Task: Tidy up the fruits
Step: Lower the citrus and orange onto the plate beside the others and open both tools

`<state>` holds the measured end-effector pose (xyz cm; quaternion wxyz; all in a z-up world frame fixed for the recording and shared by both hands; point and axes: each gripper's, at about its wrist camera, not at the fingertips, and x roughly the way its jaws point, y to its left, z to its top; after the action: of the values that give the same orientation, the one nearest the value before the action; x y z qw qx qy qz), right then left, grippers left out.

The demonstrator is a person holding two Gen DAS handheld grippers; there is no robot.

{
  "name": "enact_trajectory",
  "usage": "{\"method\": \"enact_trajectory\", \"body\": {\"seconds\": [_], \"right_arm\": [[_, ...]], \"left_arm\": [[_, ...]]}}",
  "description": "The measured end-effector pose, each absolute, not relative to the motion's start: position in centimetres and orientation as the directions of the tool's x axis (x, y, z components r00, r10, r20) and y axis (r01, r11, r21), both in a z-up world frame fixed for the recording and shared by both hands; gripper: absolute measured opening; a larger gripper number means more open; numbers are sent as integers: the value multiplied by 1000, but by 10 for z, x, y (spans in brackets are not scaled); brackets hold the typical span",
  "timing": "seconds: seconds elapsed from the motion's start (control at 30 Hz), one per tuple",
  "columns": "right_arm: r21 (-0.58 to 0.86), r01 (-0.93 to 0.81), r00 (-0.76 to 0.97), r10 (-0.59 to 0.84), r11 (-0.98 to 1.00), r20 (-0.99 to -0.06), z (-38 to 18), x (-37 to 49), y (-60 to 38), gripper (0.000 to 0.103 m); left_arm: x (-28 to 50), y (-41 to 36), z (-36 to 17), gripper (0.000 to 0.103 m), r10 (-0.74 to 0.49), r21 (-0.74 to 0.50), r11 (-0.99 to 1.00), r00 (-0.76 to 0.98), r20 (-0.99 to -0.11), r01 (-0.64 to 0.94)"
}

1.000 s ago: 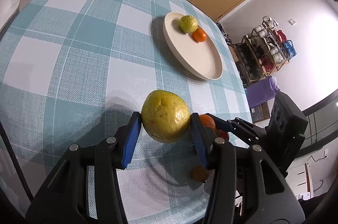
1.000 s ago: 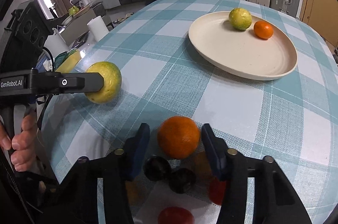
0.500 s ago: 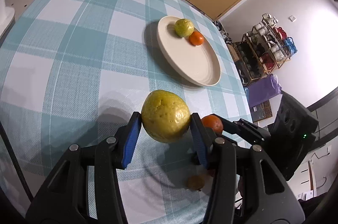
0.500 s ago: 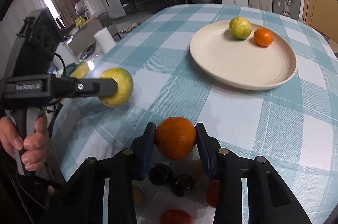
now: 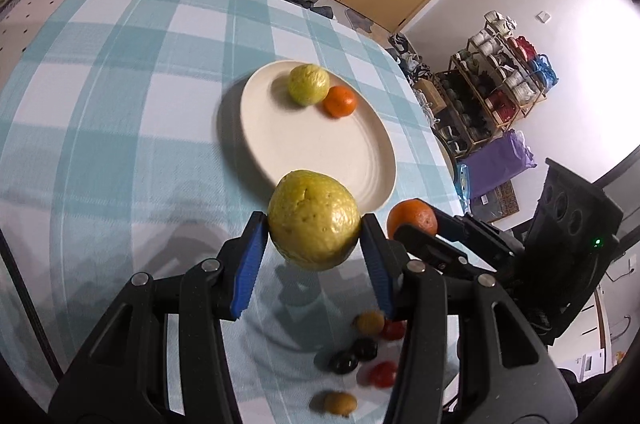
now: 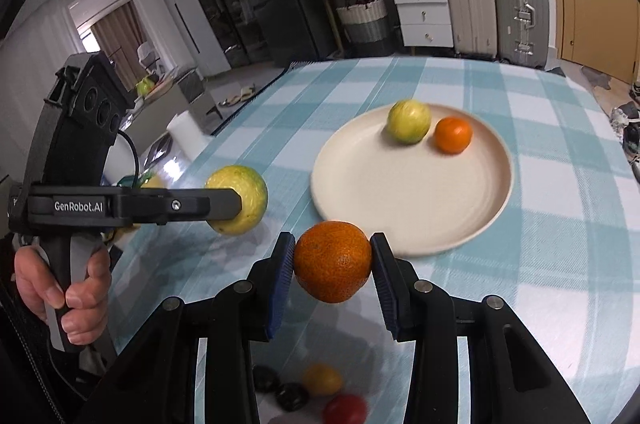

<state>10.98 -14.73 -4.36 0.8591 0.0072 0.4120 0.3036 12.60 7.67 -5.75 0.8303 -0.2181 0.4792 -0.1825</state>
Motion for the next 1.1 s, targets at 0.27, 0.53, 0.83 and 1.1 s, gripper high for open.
{"method": "enact_trajectory", "body": {"seconds": [0.27, 0.53, 0.83, 1.1], "right_arm": [[247, -505, 518, 519, 827, -680, -29, 148, -155, 39], [244, -472, 533, 495, 847, -686, -35, 193, -157, 39], [238, -471, 525, 486, 850, -699, -56, 223, -145, 39], [241, -460, 514, 478, 854, -712, -77, 231, -137, 39]], "left_arm": [[177, 70, -48, 45, -496, -520, 849, 483, -722, 95], [223, 63, -49, 45, -490, -511, 855, 472, -733, 92], [257, 57, -74, 45, -485, -511, 857, 442, -755, 66], [270, 55, -95, 45, -478, -507, 861, 416, -774, 46]]}}
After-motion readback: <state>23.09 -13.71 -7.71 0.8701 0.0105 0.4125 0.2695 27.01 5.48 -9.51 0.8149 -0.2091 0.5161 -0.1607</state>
